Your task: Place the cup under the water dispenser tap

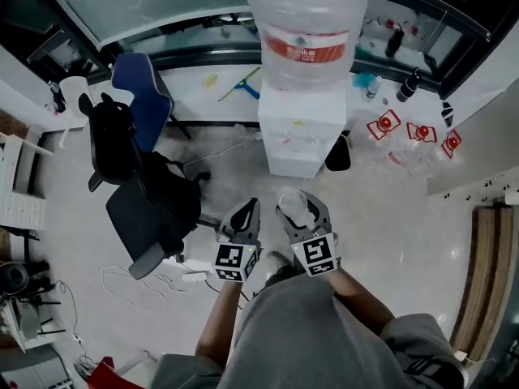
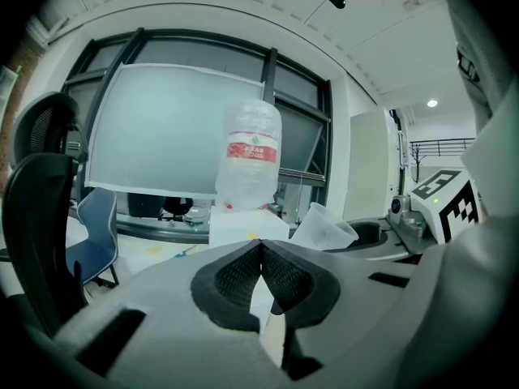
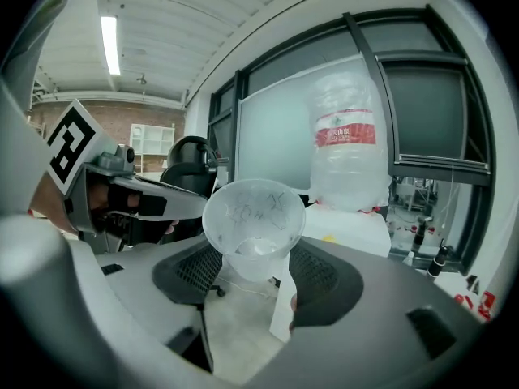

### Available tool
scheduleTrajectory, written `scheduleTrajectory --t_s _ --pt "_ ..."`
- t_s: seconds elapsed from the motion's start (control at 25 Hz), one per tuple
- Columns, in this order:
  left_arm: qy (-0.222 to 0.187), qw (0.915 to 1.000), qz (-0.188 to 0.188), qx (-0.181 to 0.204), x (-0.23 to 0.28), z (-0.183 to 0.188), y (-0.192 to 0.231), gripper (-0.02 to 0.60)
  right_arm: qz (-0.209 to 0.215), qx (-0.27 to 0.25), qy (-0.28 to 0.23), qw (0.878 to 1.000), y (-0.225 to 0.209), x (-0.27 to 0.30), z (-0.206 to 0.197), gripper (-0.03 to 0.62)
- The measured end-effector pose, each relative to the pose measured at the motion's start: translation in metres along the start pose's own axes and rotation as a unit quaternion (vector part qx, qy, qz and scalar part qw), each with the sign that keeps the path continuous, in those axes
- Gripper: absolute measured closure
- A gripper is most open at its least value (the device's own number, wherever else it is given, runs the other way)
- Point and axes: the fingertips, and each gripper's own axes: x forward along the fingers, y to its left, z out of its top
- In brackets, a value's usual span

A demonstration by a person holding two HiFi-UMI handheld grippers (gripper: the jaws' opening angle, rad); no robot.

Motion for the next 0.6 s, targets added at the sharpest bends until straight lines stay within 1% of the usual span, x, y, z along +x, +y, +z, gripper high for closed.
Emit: scheduleTrajectory --t_s 0.16,0.32,0.48,0.6 --pt "0.021 0.9994 -0.029 0.001 0.024 -0.007 0.009 0.572 -0.023 0.006 0.012 1.0 -0.012 0.019 -0.007 0.338" --pt "0.039 0.9977 -0.055 0.011 0.065 -0.008 0.011 0.572 -0.037 0.011 0.018 0.999 -0.038 0.037 -0.015 0.338" --pt "0.06 0.9944 -0.084 0.024 0.107 -0.009 0.005 0.572 -0.046 -0.004 0.022 0.999 -0.066 0.055 -0.022 0.338" --pt "0.075 0.9916 -0.1 0.033 0.135 -0.009 0.006 0.572 -0.058 0.014 0.031 0.998 -0.087 0.07 -0.03 0.338"
